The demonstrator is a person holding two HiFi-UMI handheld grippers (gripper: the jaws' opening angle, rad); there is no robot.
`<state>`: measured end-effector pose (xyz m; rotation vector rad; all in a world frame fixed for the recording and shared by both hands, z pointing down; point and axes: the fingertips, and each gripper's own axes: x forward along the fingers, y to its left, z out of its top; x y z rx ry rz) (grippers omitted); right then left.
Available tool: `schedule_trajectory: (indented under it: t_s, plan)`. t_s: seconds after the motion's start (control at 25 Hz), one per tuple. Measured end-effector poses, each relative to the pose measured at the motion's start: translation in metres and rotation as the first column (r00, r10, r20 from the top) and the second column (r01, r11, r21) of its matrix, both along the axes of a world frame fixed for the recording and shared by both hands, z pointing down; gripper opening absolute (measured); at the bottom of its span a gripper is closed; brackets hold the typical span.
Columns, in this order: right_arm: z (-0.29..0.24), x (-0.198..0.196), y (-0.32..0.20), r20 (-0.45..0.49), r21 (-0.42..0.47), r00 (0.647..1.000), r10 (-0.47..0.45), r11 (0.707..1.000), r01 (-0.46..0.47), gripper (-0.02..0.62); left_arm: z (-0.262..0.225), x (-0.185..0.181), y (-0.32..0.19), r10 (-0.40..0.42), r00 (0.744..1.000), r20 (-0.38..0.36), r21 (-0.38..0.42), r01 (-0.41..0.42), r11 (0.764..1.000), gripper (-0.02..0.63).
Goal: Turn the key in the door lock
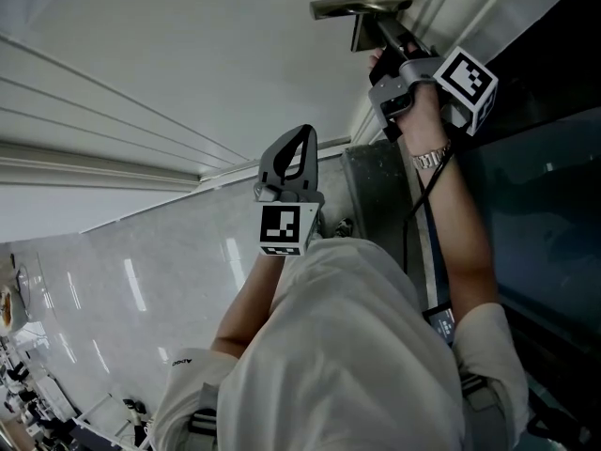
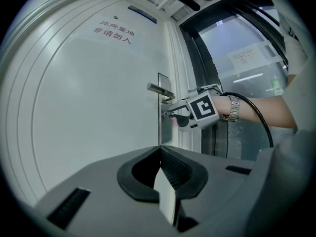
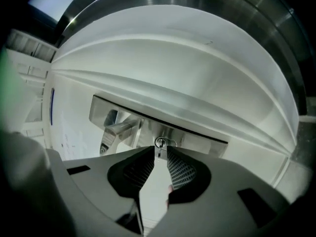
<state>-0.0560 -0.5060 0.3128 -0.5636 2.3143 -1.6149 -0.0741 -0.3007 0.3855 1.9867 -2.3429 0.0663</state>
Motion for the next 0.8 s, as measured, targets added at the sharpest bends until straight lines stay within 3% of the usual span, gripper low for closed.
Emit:
schedule_trajectory:
  t_s: [0.2, 0.28, 0.32, 0.4, 0.52, 0.56, 0.68, 0.72, 0.8]
  plan:
    - [-0.003, 0.002, 0.008, -0.150, 0.205, 0.989, -0.020, 0.977, 0.051, 0.138, -0.001, 0.004, 0.001, 0.013, 1.000, 0.009, -0.003, -0.013, 1.000, 0.009]
    - [-0.002, 0.004, 0.008, -0.249, 0.328, 0.969, 0.008, 0.942, 0.077, 0.149, 0.001, 0.006, 0.002, 0.017, 1.000, 0.007, -0.007, -0.017, 1.000, 0.009]
    - [-0.003, 0.007, 0.007, -0.307, 0.410, 0.951, 0.047, 0.908, 0.087, 0.149, 0.003, 0.007, 0.003, 0.019, 1.000, 0.005, -0.009, -0.019, 1.000, 0.009]
    - [-0.005, 0.011, 0.006, -0.401, 0.555, 0.905, 0.141, 0.823, 0.118, 0.149, 0.005, 0.008, 0.004, 0.025, 1.000, 0.001, -0.011, -0.025, 1.000, 0.009]
    - [-0.007, 0.011, 0.013, -0.486, 0.680, 0.844, 0.227, 0.705, 0.202, 0.149, 0.005, 0.010, 0.006, 0.030, 1.000, -0.001, -0.013, -0.030, 0.999, 0.009]
    - [-0.008, 0.010, 0.016, -0.514, 0.719, 0.816, 0.265, 0.651, 0.242, 0.149, 0.005, 0.011, 0.006, 0.031, 1.000, -0.001, -0.012, -0.031, 0.999, 0.009]
    - [-0.009, 0.007, 0.022, -0.589, 0.799, 0.681, 0.435, 0.442, 0.408, 0.149, 0.002, 0.013, 0.007, 0.036, 0.999, 0.005, -0.006, -0.036, 0.999, 0.009]
    - [-0.007, 0.005, 0.023, -0.606, 0.795, 0.633, 0.481, 0.388, 0.467, 0.149, 0.001, 0.013, 0.007, 0.036, 0.999, 0.006, -0.004, -0.036, 0.999, 0.009]
    - [-0.004, 0.001, 0.024, -0.627, 0.768, 0.553, 0.549, 0.317, 0.557, 0.149, 0.001, 0.011, 0.008, 0.035, 0.999, 0.006, -0.005, -0.035, 0.999, 0.009]
